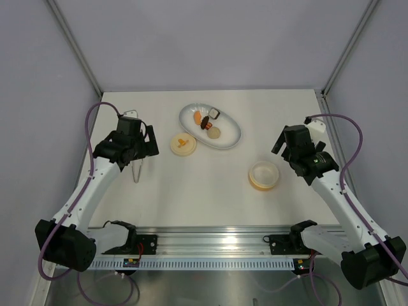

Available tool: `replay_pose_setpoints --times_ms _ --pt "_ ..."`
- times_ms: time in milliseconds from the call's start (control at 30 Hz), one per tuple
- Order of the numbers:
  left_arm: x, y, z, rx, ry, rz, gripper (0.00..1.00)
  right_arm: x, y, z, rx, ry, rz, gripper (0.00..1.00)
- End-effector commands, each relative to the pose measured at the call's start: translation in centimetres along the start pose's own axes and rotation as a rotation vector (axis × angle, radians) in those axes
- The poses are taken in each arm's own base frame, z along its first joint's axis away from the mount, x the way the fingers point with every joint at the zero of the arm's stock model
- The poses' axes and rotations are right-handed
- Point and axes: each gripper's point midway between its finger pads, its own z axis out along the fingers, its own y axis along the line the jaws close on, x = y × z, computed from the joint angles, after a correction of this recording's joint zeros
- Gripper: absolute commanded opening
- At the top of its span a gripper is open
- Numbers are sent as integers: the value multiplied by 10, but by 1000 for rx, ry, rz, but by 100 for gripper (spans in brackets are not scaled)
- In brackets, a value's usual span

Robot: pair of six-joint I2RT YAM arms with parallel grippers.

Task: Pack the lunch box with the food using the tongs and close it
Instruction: Pick up the clamp at the center of the board.

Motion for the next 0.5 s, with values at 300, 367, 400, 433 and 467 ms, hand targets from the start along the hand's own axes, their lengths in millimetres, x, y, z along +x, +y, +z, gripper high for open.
replay_pose_setpoints --times_ms 300,367,400,433,467 --pt "4 15 13 -88 54 46 99 -2 30 -3 -159 10 4 99" --pt "10 20 22 -108 102 37 99 1 35 -2 -184 23 11 99" --pt "11 22 24 -112 116 31 99 2 36 -2 -187 27 13 99" --pt "14 22 27 -108 137 28 99 5 38 -1 -196 40 11 99" --pt "16 26 30 -115 151 12 99 3 40 -2 -205 42 14 99"
